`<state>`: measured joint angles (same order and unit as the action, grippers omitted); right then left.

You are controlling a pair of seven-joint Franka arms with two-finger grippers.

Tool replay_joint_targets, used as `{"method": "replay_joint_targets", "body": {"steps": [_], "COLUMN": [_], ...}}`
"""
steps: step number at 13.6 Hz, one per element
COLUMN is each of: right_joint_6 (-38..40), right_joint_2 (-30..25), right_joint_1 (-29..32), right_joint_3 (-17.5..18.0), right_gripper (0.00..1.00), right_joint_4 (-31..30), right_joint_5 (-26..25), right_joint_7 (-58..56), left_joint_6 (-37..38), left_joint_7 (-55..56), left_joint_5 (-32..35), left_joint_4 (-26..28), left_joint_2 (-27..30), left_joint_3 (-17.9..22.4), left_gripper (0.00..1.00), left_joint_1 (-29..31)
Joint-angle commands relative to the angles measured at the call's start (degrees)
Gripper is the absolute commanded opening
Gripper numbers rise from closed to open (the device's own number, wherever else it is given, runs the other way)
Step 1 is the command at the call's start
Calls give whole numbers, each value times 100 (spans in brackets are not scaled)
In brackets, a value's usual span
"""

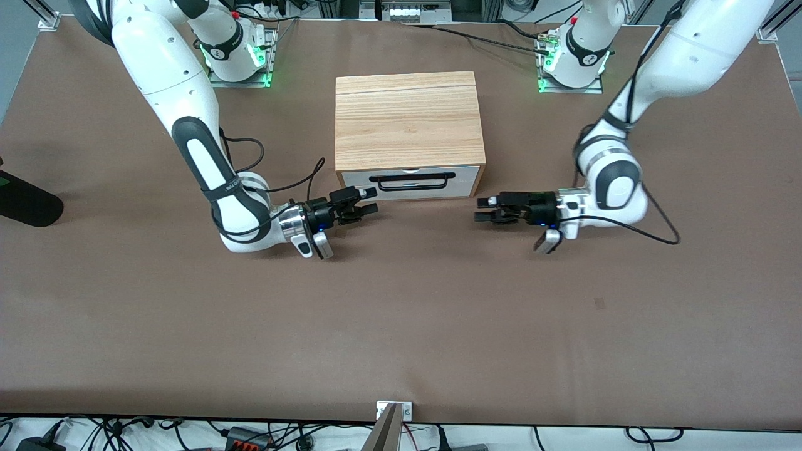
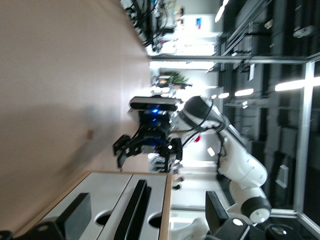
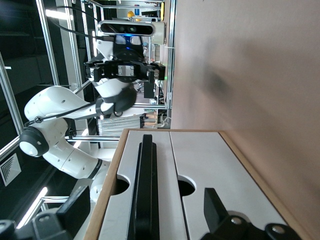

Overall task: Pull top drawer with both arms simultaneously
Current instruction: 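Bring the right gripper and the left gripper to the handle ends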

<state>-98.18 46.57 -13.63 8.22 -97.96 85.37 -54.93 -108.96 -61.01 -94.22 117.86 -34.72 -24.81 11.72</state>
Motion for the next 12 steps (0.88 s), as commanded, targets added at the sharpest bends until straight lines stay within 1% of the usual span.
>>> {"method": "replay_joint_targets", "body": {"steps": [1,3,4,6,8,9,10,11,12], "right_joint_6": [53,53,53,254,448,466,467,458,449], "right_joint_2": [-86,-86,-86,-86,-95,-95,-95,-95,-95], "right_joint_1": [-16,-17,-25,-52,-26,-17,-25,-34,-34], "right_joint_3": [65,65,65,74,74,74,74,74,74], "right_gripper": [100,90,82,79,79,78,79,78,72], "right_joint_4": [-171,-206,-215,-232,-337,-364,-373,-373,-364], "right_joint_5": [129,129,129,129,129,129,129,129,129], "right_joint_7": [44,52,52,114,123,123,123,123,123], "left_joint_6": [252,340,506,525,525,490,255,-278,-597], "left_joint_7": [-570,-552,-543,-570,-491,-430,-403,-376,-211], "left_joint_5": [-580,-572,-563,-571,-554,-528,-449,-74,69], "left_joint_4": [105,184,185,350,483,457,431,396,387], "left_joint_2": [-395,-431,-431,-379,-317,-308,-282,-159,-10], "left_joint_3": [-261,-287,-288,-288,-270,-244,-217,-269,-313], "left_gripper": [97,97,98,100,100,100,100,100,100], "left_joint_1": [76,41,23,-117,-83,-144,-196,-266,-311]}}
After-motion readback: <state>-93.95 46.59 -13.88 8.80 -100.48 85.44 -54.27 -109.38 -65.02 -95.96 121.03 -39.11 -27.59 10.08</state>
